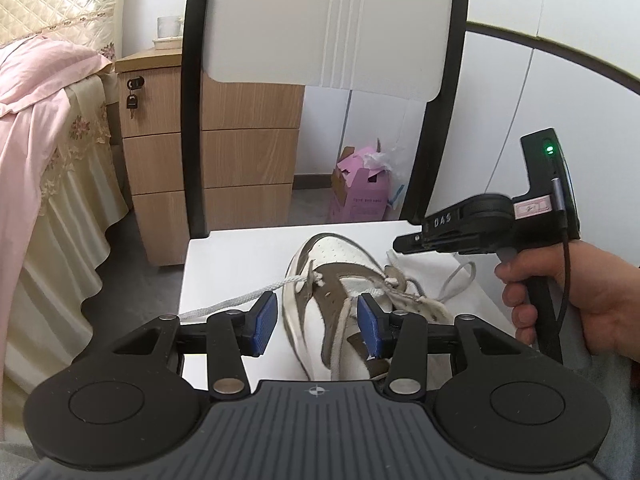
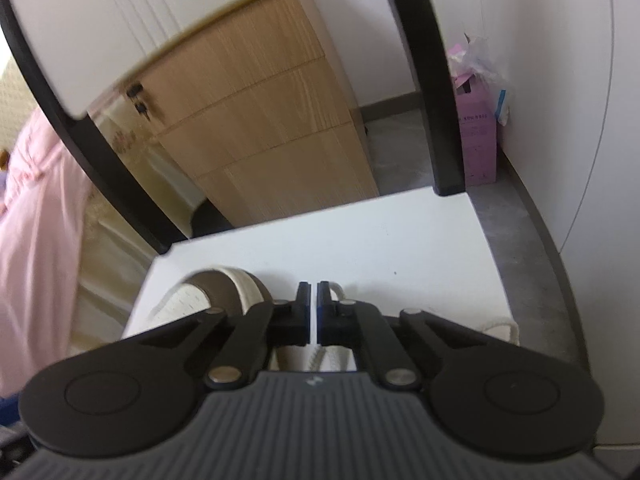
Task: Lace up shoes with both hands
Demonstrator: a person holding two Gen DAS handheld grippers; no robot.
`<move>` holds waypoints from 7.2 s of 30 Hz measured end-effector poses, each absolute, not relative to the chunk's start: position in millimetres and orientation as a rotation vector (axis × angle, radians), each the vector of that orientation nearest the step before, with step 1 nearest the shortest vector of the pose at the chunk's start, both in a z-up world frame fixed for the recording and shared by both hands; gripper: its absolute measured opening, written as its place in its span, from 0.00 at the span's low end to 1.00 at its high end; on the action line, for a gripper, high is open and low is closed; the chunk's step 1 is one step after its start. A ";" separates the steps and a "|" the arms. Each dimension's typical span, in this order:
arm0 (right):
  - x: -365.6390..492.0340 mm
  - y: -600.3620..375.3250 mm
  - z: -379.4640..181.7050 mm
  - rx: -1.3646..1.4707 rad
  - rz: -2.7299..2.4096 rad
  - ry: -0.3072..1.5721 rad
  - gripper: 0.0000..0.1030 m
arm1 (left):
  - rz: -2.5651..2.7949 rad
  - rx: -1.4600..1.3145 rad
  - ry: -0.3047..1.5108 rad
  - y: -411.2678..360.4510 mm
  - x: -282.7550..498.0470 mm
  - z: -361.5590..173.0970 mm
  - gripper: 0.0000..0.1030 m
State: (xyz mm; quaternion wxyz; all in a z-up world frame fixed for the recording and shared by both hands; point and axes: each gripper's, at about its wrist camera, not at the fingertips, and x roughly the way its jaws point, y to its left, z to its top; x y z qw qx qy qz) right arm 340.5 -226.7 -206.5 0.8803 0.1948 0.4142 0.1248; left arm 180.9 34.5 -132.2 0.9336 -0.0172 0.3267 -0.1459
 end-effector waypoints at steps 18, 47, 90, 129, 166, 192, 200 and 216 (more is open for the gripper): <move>334.5 -229.6 -204.9 0.430 0.259 0.867 0.52 | -0.332 -0.018 0.652 26.2 177.8 -132.5 0.47; 290.8 -266.9 -143.7 0.783 0.354 0.542 0.03 | -0.498 -0.066 0.535 13.5 169.8 -125.5 0.47; 219.4 -172.8 -54.1 -0.737 0.751 0.599 0.48 | -0.711 0.070 0.461 27.8 162.8 -129.2 0.03; 252.7 -65.6 -97.0 -1.096 0.960 0.703 0.03 | -0.504 0.181 0.505 34.7 175.7 -143.8 0.42; 352.7 -79.2 -146.3 -0.485 1.078 1.302 0.04 | -0.502 -0.779 0.834 113.6 237.8 -199.4 0.09; 357.7 -70.1 -139.5 -0.457 1.000 1.365 0.03 | -0.490 0.010 0.630 50.5 200.2 -160.7 0.09; 355.8 -82.5 -142.1 -0.377 0.979 1.318 0.03 | -0.503 -0.002 0.643 53.1 202.4 -161.5 0.09; 332.4 -82.3 -132.9 -0.484 1.019 1.119 0.24 | -0.505 0.016 0.645 50.2 203.6 -163.5 0.09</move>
